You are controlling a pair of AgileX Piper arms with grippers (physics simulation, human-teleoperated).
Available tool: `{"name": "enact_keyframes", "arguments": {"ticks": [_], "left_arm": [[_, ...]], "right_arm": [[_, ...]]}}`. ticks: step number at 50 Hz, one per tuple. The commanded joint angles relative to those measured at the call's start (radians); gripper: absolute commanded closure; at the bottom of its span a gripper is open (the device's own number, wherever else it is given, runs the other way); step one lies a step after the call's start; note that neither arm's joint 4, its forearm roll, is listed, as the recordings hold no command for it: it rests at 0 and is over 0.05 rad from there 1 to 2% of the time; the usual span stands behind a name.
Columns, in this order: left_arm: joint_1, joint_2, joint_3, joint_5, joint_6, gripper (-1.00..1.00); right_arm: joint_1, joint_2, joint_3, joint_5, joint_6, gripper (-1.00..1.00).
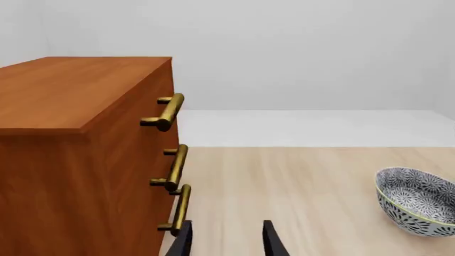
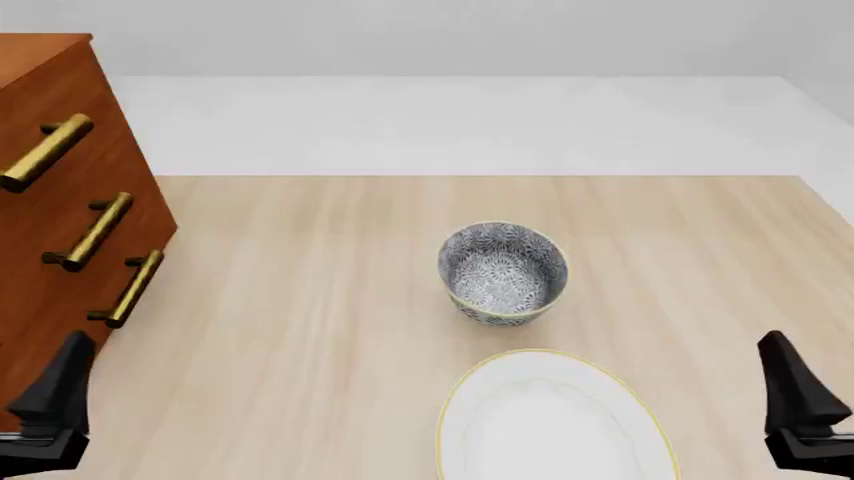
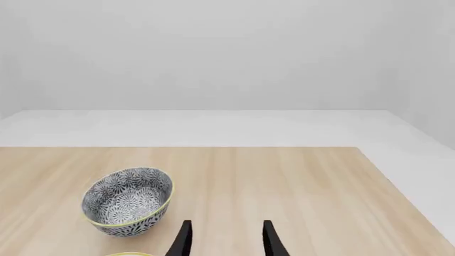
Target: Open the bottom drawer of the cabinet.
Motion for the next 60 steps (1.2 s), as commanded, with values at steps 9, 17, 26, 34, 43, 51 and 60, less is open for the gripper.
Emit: {"name": "enact_keyframes", "arguments": {"ticks": [9, 17, 26, 34, 43, 51, 60], "left_arm": [[-0.034, 0.192, -0.001, -0.159, 0.091, -1.00], [-0.063, 0.297, -0.011, -0.225, 0.148, -1.00], [-0.055, 0.353, -0.004, -0.257, 0.218, -1.00], [-0.051, 0.424, 0.000, -0.300, 0.320, -1.00], [-0.036, 0.481, 0.000, -0.332, 0.436, -1.00], [-0.034, 0.526, 0.000, -0.354, 0.509, -1.00], [-0.016, 0.642, 0.000, -0.449, 0.583, -1.00]], "right_arm": [[0.000, 0.005, -0.003, -0.001, 0.000, -1.00], [0.000, 0.005, -0.003, -0.001, 0.000, -1.00], [0.000, 0.005, -0.003, -0.001, 0.000, -1.00], [0.000, 0.005, -0.003, -0.001, 0.000, -1.00], [0.000, 0.005, -0.003, -0.001, 0.000, -1.00], [0.000, 0.006, -0.003, -0.001, 0.000, -1.00], [0.000, 0.005, -0.003, -0.001, 0.000, -1.00]]}}
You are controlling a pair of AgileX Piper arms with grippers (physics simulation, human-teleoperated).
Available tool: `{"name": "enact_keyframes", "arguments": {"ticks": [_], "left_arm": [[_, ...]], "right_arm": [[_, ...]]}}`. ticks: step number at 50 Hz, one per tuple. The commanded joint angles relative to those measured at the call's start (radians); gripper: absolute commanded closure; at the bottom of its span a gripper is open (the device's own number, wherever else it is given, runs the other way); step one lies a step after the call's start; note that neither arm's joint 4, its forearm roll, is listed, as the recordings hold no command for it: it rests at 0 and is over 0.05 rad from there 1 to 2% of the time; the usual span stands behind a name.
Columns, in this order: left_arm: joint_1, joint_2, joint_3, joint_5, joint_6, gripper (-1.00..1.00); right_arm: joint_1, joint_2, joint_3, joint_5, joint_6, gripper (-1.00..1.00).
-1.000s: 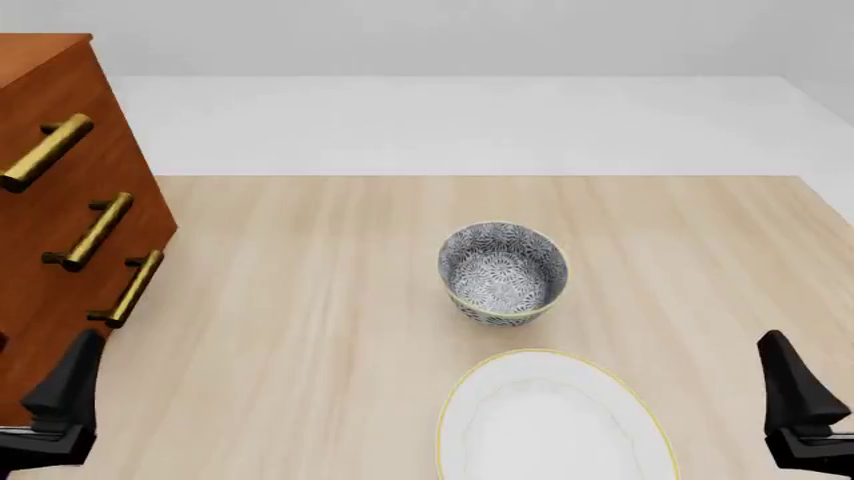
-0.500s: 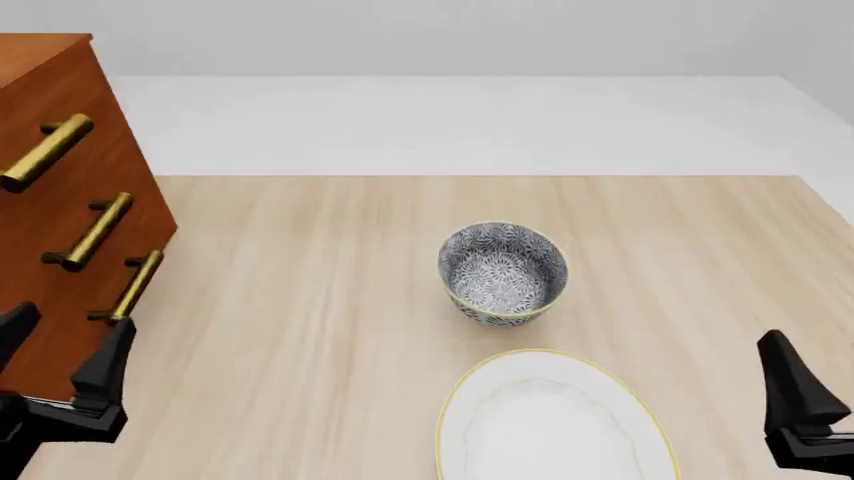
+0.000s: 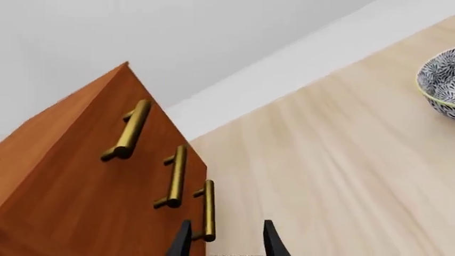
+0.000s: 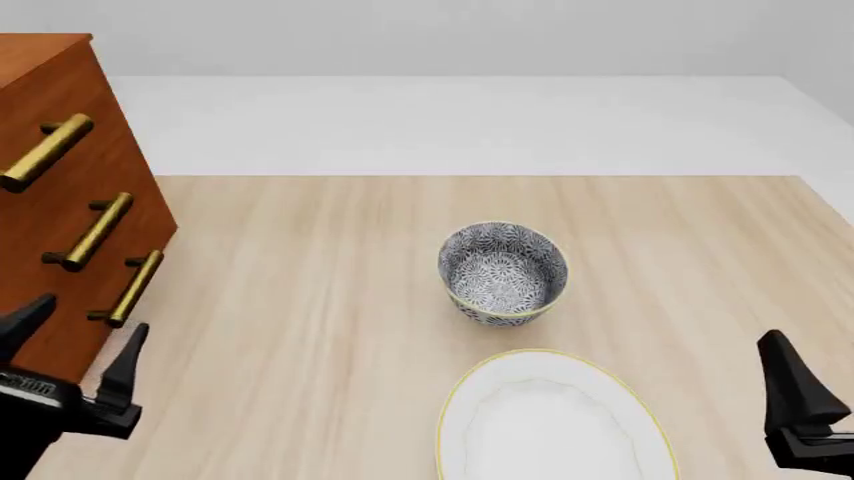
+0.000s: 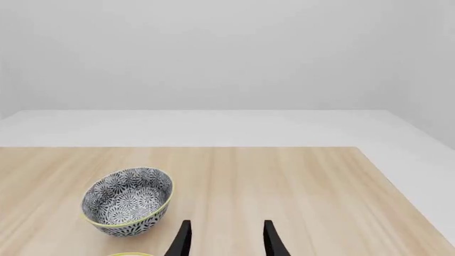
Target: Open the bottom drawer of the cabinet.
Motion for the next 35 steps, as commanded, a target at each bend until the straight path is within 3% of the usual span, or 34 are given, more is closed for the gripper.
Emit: {"name": "enact_keyframes", "arguments": {"ticks": [1, 15, 21, 22, 26, 32, 35], "left_arm": [[0.017, 0.118, 0.000, -0.090, 0.119, -1.00], [0.031, 0.405, 0.000, -0.335, 0.184, -1.00], [0.020, 0.626, 0.000, -0.524, 0.207, -1.00], [0.017, 0.708, 0.000, -0.594, 0.223, -1.00], [0.016, 0.810, 0.000, -0.680, 0.230, -1.00], [0.025, 0.876, 0.000, -0.738, 0.237, -1.00], [0.033, 0.844, 0.000, -0.709, 0.239, -1.00]], "right_arm": [[0.000, 0.000, 0.000, 0.000, 0.000, -1.00], [0.000, 0.000, 0.000, 0.000, 0.000, -1.00], [0.000, 0.000, 0.000, 0.000, 0.000, -1.00], [0.000, 0.000, 0.000, 0.000, 0.000, -1.00], [0.000, 0.000, 0.000, 0.000, 0.000, -1.00], [0.000, 0.000, 0.000, 0.000, 0.000, -1.00], [0.000, 0.000, 0.000, 0.000, 0.000, -1.00]]}}
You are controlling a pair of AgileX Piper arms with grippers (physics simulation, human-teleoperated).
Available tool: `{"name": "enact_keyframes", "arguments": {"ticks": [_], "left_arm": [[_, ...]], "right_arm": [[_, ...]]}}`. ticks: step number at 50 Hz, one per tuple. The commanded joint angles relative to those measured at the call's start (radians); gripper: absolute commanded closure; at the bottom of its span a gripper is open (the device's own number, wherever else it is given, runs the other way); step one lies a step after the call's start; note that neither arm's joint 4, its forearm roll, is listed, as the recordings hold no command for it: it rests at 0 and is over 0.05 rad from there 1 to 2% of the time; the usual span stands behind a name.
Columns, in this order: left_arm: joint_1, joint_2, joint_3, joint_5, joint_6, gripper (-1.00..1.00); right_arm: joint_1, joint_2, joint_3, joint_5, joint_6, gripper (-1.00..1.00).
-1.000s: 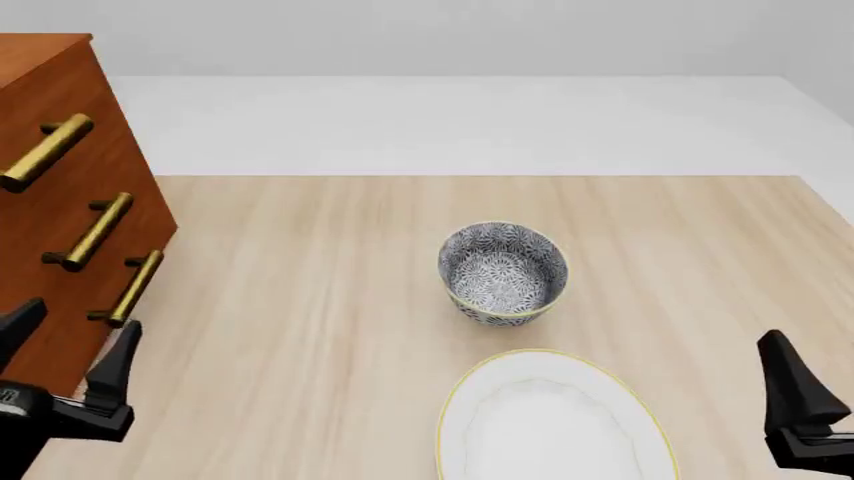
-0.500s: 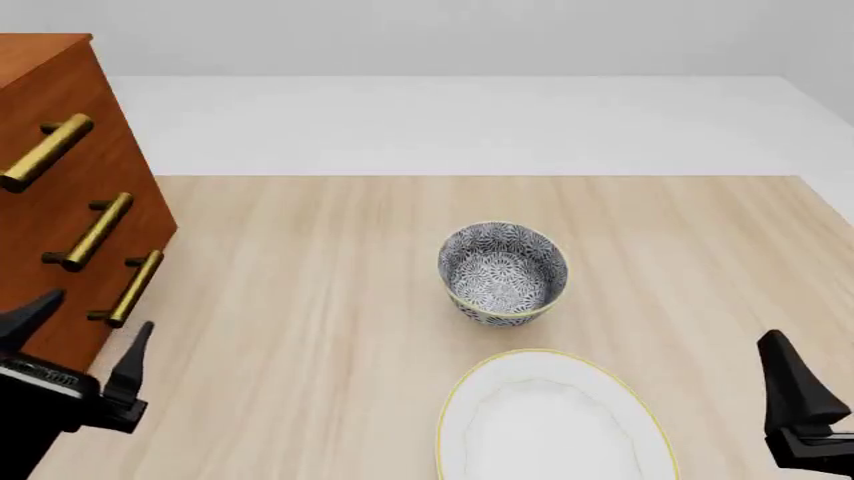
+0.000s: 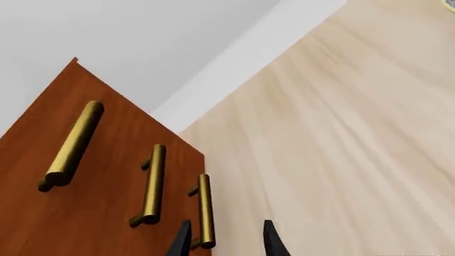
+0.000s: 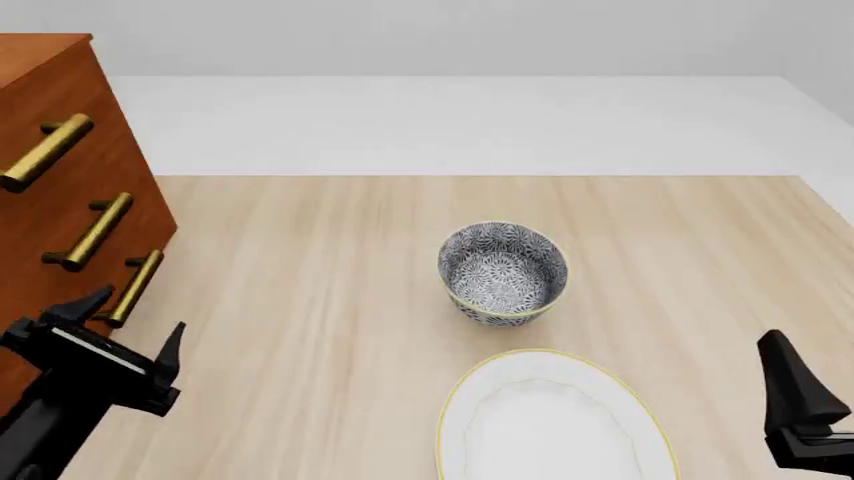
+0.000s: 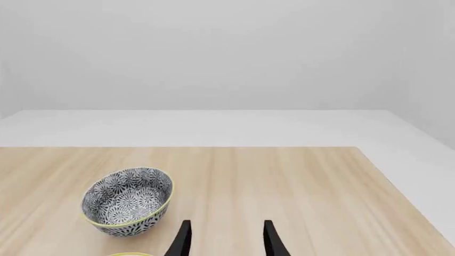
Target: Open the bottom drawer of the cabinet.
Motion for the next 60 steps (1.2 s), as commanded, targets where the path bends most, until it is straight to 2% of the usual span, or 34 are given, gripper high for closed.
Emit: {"name": "enact_keyframes", "arguments": {"ticks": [1, 8, 9, 16, 33, 60], "left_arm": [[0.016, 0.128, 0.000, -0.107, 0.030, -1.00], [0.048, 0.133, 0.000, -0.117, 0.064, -1.00], [0.056, 0.177, 0.000, -0.164, 0.089, -1.00], [0.064, 0.256, 0.000, -0.245, 0.119, -1.00], [0.092, 0.286, 0.000, -0.257, 0.183, -1.00], [0.129, 0.309, 0.000, -0.258, 0.225, -1.00]], "right_arm": [[0.000, 0.000, 0.000, 0.000, 0.000, -1.00], [0.000, 0.000, 0.000, 0.000, 0.000, -1.00], [0.000, 0.000, 0.000, 0.000, 0.000, -1.00], [0.000, 0.000, 0.000, 0.000, 0.000, -1.00], [0.000, 0.000, 0.000, 0.000, 0.000, -1.00], [0.000, 0.000, 0.000, 0.000, 0.000, -1.00]]}}
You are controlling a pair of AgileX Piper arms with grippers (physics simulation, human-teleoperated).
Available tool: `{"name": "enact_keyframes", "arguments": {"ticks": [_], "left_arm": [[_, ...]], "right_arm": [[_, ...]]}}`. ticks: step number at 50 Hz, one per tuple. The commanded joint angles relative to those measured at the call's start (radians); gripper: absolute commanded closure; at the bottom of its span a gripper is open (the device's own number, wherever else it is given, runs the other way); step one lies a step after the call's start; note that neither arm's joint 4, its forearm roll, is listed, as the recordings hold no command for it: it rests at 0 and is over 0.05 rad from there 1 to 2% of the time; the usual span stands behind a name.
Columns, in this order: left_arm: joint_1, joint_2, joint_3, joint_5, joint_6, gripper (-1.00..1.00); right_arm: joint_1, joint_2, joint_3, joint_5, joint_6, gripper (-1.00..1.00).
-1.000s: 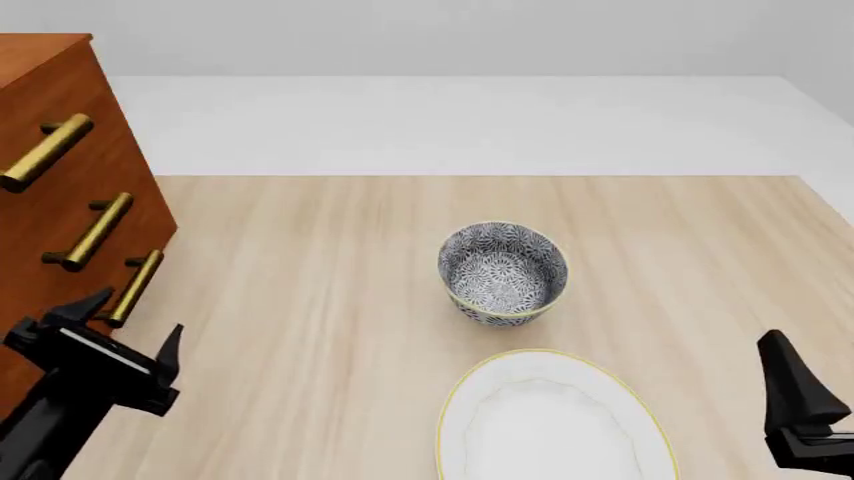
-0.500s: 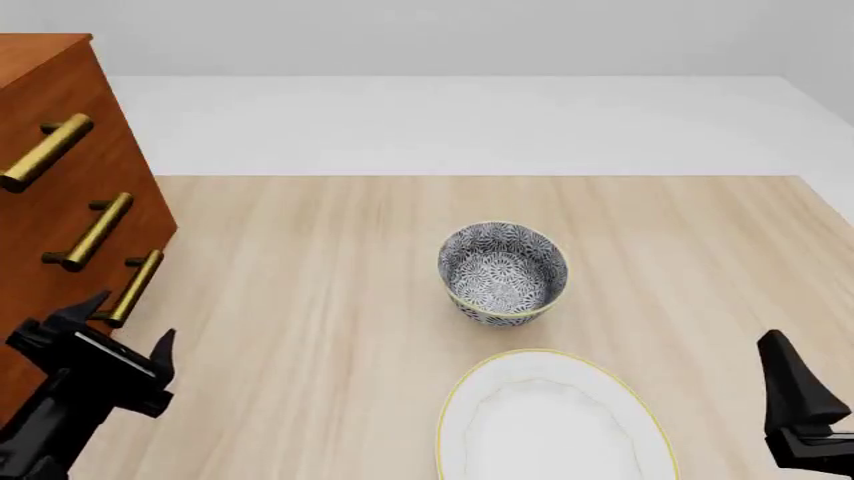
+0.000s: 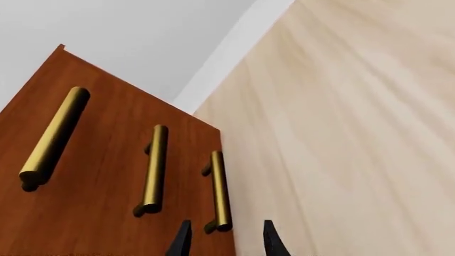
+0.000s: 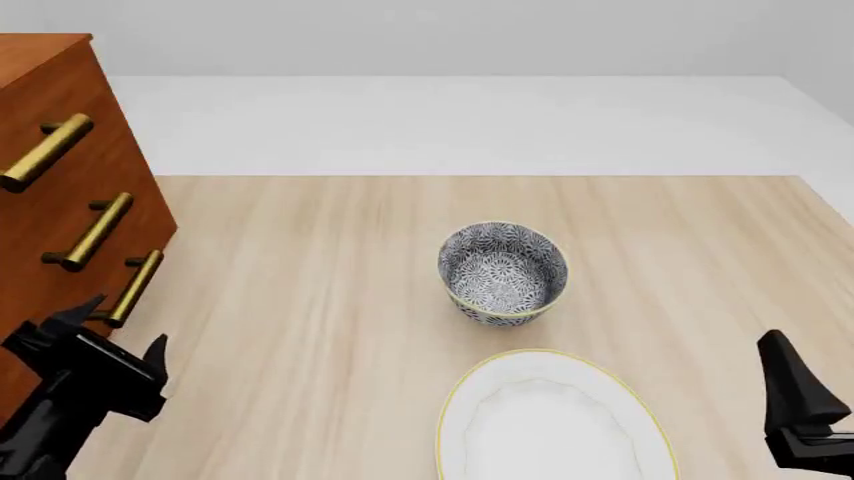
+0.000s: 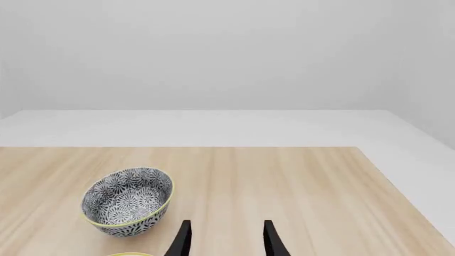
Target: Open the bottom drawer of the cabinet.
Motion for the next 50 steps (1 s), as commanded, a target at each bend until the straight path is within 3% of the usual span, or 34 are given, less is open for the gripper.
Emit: {"name": "enact_keyframes", "arguments": {"ticks": [1, 50], "left_arm": [[0.014, 0.012, 0.000, -0.002, 0.023, -1.00], [0.066, 0.050, 0.000, -0.002, 0.139, -1.00]], "right_arm": [[0.000, 0.000, 0.000, 0.000, 0.000, -1.00], [0.000, 0.000, 0.000, 0.000, 0.000, -1.00]]}}
